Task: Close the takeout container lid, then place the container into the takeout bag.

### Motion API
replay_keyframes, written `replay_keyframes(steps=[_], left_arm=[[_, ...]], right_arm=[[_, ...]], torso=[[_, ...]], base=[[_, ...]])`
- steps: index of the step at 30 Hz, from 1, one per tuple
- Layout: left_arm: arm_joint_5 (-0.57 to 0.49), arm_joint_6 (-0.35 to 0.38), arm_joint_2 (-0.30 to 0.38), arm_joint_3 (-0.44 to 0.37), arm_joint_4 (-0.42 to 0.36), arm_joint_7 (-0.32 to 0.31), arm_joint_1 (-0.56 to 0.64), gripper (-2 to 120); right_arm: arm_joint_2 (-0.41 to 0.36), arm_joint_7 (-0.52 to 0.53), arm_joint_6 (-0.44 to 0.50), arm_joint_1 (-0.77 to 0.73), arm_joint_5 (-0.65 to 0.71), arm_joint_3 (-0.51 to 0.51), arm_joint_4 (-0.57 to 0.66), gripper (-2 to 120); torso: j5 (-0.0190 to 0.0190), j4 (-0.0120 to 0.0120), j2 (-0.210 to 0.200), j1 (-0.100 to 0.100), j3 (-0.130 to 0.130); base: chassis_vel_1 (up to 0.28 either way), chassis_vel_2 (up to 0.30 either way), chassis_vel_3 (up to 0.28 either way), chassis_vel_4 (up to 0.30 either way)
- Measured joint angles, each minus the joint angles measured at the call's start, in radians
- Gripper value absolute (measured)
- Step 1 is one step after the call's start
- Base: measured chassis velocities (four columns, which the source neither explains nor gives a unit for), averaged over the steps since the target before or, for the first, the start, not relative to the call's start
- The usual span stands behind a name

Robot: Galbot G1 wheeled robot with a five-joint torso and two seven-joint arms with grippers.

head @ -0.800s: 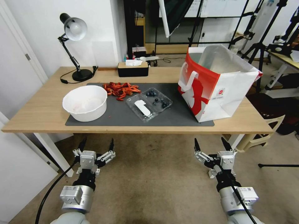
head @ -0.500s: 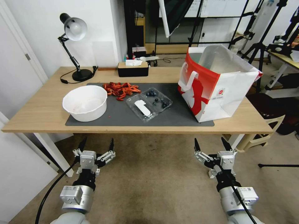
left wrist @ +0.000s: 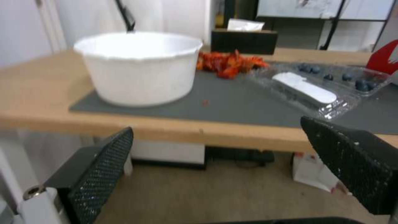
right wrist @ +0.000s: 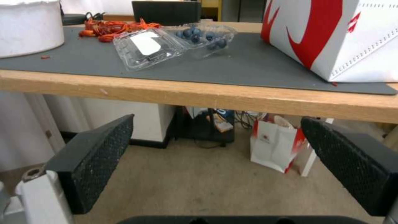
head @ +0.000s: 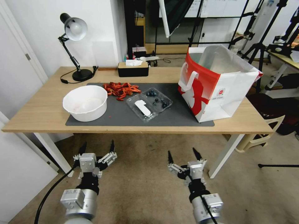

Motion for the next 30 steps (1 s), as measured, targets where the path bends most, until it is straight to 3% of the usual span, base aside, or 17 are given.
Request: replay_keyframes(steps=[3,7,21,24,30], left_arm=[[-0.024,-0.015,0.012,0.026,0.003,-0.042,0.005,100],[-0.032,-0.031,0.019,0.030,0.009,-0.048,0.003,100],[-0.031,-0.055,0.054,-0.002,0.038,0.011,-0.023,100],[-0.028,-0.059,0.066,-0.010,0.049,0.026,-0.029,100],[-0.027,-0.081,0.082,-0.019,0.072,0.072,-0.046,100]], right_arm=[[0.000,0.000,0.000,0.001,0.000,0.003,0.000,100],[-0.001,0.000,-0.001,0.002,0.000,0.009,0.001,100],[-0.010,-0.002,-0.003,0.017,0.016,0.027,-0.003,100],[-0.028,-0.019,-0.010,0.038,0.064,0.029,-0.002,100],[-0.081,-0.088,-0.064,0.153,0.332,0.042,-0.009,100]], torso=[[-0.0001,0.0001,0.000,0.000,0.000],[-0.0001,0.0000,0.000,0.000,0.000],[-0.0001,-0.0001,0.000,0.000,0.000],[-0.0001,0.0000,0.000,0.000,0.000],[-0.0001,-0.0003,0.000,0.000,0.000]], base=[[0.000,0.000,0.000,0.000],[0.000,0.000,0.000,0.000],[0.000,0.000,0.000,0.000],[0.000,0.000,0.000,0.000],[0.000,0.000,0.000,0.000]])
